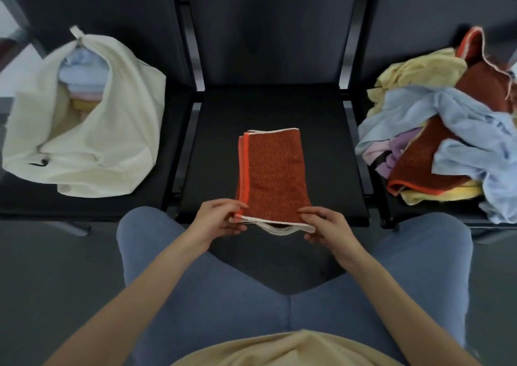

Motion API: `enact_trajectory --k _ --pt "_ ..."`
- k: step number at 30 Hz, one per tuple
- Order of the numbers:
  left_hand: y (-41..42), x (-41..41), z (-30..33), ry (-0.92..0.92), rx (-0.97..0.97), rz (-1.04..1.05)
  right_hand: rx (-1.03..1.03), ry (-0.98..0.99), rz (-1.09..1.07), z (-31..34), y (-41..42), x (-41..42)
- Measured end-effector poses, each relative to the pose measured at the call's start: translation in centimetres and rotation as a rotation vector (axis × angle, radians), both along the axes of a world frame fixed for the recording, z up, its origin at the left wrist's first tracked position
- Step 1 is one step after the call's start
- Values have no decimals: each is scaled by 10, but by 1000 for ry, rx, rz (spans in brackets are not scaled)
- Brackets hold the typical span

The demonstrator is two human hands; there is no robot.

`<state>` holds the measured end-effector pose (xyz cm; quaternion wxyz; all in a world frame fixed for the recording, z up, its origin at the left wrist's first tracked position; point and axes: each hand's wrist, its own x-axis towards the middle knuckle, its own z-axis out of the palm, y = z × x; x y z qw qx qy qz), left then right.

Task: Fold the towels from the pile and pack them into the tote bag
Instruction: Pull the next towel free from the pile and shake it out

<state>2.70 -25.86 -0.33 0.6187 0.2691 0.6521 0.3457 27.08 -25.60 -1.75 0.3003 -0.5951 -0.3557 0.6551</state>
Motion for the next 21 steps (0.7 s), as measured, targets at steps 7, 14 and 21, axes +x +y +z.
enact_trajectory --k 7,14,21 --pt "28 3 -2 -518 -120 303 -157 340 -85 5 28 7" --pt "69 13 -13 -576 -111 467 80 -295 -124 -18 79 -15" --pt "89 37 -44 0 147 115 161 -477 -132 -47 110 -26"
